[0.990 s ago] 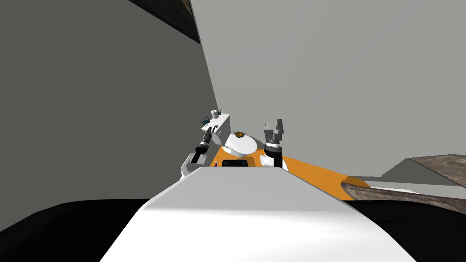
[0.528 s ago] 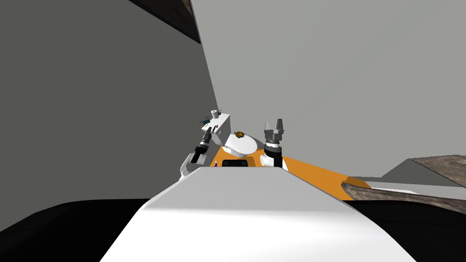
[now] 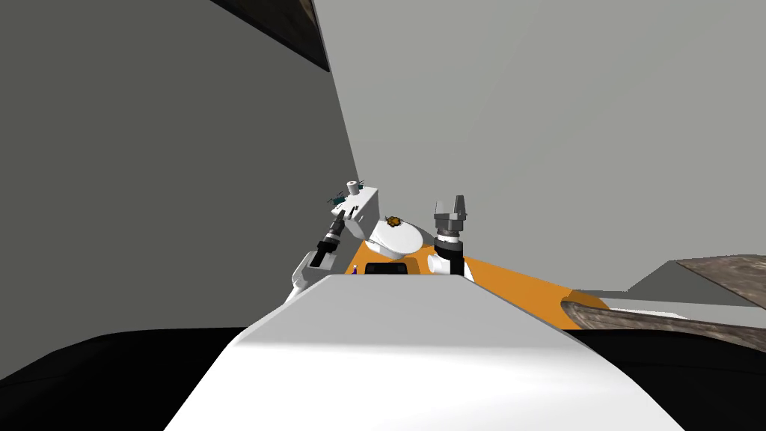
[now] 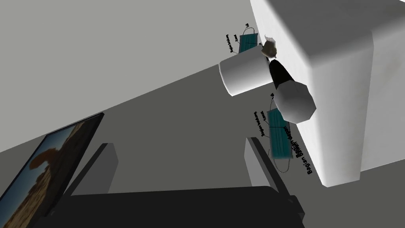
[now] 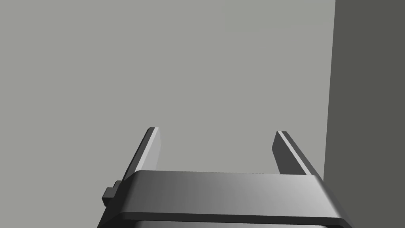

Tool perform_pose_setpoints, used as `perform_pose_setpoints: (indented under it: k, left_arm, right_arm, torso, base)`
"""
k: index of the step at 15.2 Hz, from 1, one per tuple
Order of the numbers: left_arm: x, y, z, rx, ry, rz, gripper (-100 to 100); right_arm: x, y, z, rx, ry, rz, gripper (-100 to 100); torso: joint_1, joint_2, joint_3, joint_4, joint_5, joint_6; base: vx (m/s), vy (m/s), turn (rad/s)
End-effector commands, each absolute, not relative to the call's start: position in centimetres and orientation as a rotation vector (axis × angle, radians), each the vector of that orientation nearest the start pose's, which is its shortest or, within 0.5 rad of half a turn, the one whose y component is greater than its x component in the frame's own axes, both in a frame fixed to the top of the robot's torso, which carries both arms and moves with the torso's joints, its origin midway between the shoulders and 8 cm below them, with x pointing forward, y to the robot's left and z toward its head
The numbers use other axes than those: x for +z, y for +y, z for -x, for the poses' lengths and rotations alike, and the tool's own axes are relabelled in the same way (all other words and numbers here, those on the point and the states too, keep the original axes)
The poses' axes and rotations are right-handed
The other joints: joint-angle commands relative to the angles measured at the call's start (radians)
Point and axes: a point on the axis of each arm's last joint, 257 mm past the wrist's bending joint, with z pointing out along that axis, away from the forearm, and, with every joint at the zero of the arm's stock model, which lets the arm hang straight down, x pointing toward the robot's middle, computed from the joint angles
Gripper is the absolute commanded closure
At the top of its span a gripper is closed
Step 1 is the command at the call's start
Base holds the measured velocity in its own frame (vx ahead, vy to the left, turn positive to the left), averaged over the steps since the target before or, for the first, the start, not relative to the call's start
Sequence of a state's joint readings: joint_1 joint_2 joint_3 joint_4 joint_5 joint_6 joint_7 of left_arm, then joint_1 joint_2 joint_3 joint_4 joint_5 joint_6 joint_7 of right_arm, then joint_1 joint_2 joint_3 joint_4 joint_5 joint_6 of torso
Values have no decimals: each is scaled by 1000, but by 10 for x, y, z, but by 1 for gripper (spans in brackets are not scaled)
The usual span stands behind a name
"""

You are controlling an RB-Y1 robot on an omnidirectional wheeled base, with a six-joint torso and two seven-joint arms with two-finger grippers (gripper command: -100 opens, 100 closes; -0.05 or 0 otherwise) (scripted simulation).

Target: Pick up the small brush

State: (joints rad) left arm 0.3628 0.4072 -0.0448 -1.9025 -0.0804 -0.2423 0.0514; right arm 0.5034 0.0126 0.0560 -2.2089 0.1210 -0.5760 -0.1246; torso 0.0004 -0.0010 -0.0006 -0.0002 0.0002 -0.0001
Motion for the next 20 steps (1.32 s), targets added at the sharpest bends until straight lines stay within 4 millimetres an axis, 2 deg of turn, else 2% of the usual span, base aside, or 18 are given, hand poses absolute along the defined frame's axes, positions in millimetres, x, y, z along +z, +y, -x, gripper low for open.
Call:
perform_pose_setpoints:
  k: [1,2,11,12,14,20]
  left_arm:
    - [-169,288,-436,-1068,1317,713,-100]
    - [-173,294,-437,-1059,1323,718,-100]
    - [-173,294,-437,-1059,1323,718,-100]
    - [-191,304,-435,-1045,1340,766,-100]
    - [-206,307,-435,-1037,1358,800,-100]
    - [-239,308,-435,-1022,1406,861,-100]
  right_arm:
    - [5,-246,-349,1405,649,-642,0]
    - [5,-246,-349,1405,649,-642,0]
    - [5,-246,-349,1405,649,-642,0]
    - [5,-246,-349,1405,649,-642,0]
    - [5,-246,-349,1405,649,-642,0]
    - [5,-246,-349,1405,649,-642,0]
  torso:
    - [0,0,0,0,0,0]
    - [0,0,0,0,0,0]
    - [0,0,0,0,0,0]
    - [0,0,0,0,0,0]
    - [0,-1,-1,0,0,0]
    - [0,0,0,0,0,0]
  base:
    - [5,2,16]
    - [0,0,0]
    - [2,0,5]
    - [18,1,63]
    - [22,7,72]
    - [3,0,-11]
